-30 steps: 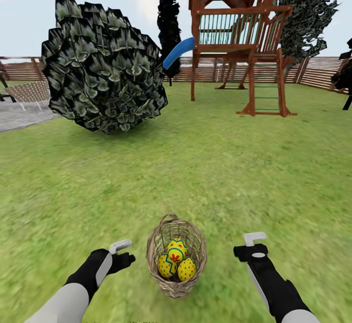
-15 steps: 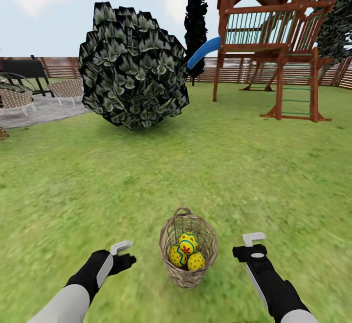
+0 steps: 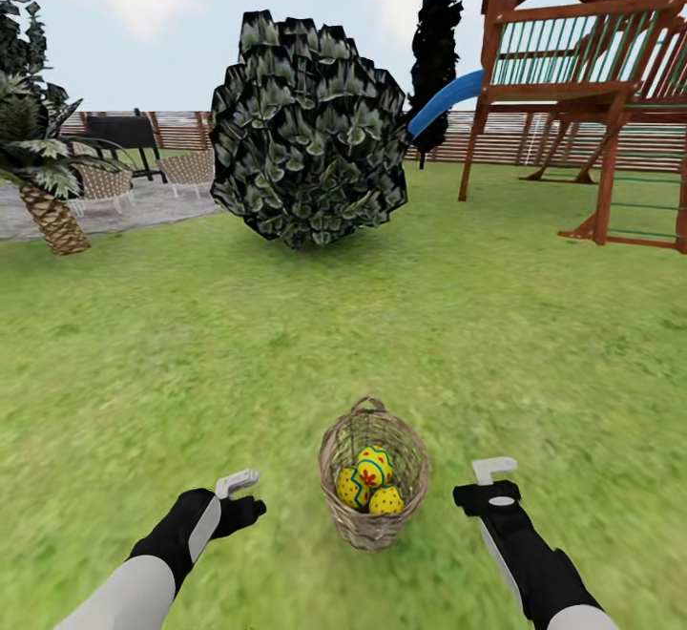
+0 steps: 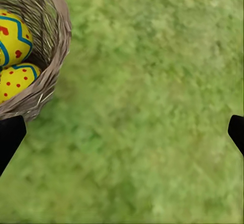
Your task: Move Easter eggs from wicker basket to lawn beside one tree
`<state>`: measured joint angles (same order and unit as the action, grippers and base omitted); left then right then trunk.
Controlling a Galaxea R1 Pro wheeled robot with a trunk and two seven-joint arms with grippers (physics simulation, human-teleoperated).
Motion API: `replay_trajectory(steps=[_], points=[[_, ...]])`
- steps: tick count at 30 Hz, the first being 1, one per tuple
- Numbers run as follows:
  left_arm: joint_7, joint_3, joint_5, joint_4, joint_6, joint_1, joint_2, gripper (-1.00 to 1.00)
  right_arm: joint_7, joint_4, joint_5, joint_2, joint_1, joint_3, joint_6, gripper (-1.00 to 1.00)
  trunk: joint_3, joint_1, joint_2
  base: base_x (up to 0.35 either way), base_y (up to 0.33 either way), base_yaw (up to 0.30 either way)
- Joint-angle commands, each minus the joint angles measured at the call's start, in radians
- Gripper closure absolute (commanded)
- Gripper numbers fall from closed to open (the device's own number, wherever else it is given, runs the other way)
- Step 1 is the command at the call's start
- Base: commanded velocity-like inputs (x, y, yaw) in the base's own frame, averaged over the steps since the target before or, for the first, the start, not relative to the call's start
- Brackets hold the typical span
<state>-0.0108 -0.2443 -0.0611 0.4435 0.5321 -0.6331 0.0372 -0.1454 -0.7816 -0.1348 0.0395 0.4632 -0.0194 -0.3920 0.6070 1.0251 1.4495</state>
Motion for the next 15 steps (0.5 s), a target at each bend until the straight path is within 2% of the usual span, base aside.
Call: replay_trajectory(steps=[1,15], points=[[0.0,-0.006,-0.005,-0.007,0.006,-0.001,0.001,-1.0,0.0,0.003,-0.01,0.001,0.0,-0.002,-0.007,-1.0,0.001,0.0,0.001,0.013,-0.336,0.294],[0.0,-0.007,-0.005,-0.026,0.002,0.0,0.001,-1.0,0.0,0.012,-0.011,0.0,0.0,-0.002,-0.007,-1.0,0.001,0.0,0.001,0.074,-0.336,0.294]])
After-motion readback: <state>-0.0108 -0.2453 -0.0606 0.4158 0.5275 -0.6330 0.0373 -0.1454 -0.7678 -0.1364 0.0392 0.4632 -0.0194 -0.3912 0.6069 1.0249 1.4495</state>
